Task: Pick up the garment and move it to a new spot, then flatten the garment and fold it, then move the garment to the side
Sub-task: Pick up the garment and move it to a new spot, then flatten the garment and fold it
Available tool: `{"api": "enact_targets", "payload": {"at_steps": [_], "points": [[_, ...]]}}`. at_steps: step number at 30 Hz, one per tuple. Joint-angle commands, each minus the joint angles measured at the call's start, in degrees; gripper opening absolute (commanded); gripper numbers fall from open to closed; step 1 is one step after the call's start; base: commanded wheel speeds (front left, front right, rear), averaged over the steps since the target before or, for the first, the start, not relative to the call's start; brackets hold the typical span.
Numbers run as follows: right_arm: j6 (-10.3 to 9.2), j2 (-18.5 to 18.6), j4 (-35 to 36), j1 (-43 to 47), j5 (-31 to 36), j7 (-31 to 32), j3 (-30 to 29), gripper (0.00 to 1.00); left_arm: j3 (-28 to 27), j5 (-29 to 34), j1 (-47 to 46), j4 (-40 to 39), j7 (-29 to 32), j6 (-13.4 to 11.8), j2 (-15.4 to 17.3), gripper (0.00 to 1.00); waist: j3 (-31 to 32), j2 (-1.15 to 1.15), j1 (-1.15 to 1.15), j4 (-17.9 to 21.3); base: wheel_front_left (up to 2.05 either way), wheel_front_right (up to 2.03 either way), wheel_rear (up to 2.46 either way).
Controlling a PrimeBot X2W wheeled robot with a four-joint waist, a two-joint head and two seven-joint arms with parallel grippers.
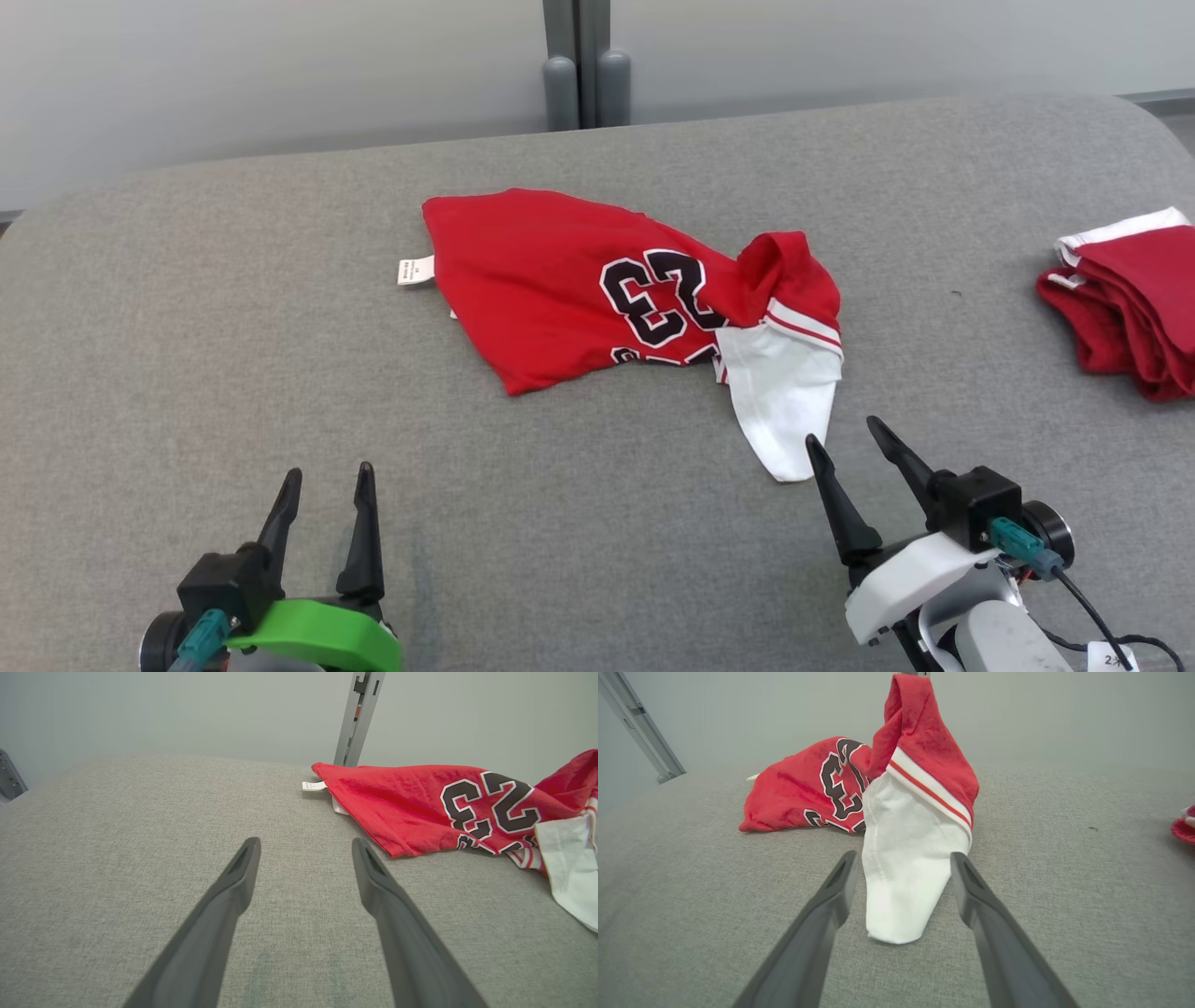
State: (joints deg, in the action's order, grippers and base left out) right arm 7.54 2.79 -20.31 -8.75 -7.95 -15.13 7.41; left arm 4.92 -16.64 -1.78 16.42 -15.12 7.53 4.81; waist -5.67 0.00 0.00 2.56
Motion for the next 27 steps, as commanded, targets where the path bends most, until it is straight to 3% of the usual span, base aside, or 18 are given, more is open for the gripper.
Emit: {"api": "enact_targets", "payload": {"at_steps": [1, 13, 16, 17, 18, 19, 22, 27], "points": [[-0.11, 0.21, -0.35, 0.28, 0.72, -0.02, 0.11, 1.00, 0.02, 0.52, 0.42, -0.58, -0.03, -0.14, -0.16, 1.00, -0.23, 0.00, 0.00, -0.78, 0.00, 0.00, 0.00], [-0.11, 0.24, -11.69, -5.33, 5.32, -0.02, 1.64, 1.00, 3.14, -0.31, -2.39, 0.58, -0.04, -0.14, -0.82, 1.00, -3.77, 0.00, 0.00, -3.88, 0.00, 0.00, 0.00], [-0.11, 0.23, -16.64, -6.95, 6.72, -0.01, 1.04, 0.44, 3.38, -0.78, -2.95, 1.23, -0.04, -0.14, -0.85, 1.00, -4.59, 0.00, 0.00, -4.54, 0.00, 0.00, 0.00], [-0.11, 0.21, -18.44, -7.57, 7.46, 0.01, 1.18, 0.32, 3.36, -0.90, -3.10, 1.43, -0.04, -0.14, -0.84, 1.00, -4.93, 0.00, 0.00, -4.81, 0.00, 0.00, 0.00], [-0.11, 0.23, -19.75, -7.89, 7.54, 0.07, 1.23, 0.08, 3.31, -0.98, -3.20, 1.53, -0.04, -0.14, -0.83, 1.00, -5.14, 0.00, 0.00, -5.03, 0.00, 0.00, 0.00], [-0.11, 0.23, -20.96, -8.19, 7.25, 0.24, 1.48, 0.00, 3.22, -1.15, -3.35, 1.67, -0.04, -0.13, -0.84, 1.00, -5.31, 0.00, 0.00, -5.22, 0.00, 0.00, 0.00], [-0.11, 0.24, -21.18, -8.65, 5.84, 0.33, 2.56, 0.00, 3.02, -1.41, -3.81, 1.84, -0.04, -0.14, -0.76, 1.00, -5.59, 0.00, 0.00, -5.52, 0.00, 0.00, 0.00], [-0.06, 0.06, -13.41, -9.76, 1.28, -0.02, 7.44, 0.00, 2.65, -1.26, -3.75, 2.10, -0.04, -0.14, -0.75, 1.00, -5.02, 0.00, 0.00, -5.60, 0.00, 0.00, 0.00]]}}
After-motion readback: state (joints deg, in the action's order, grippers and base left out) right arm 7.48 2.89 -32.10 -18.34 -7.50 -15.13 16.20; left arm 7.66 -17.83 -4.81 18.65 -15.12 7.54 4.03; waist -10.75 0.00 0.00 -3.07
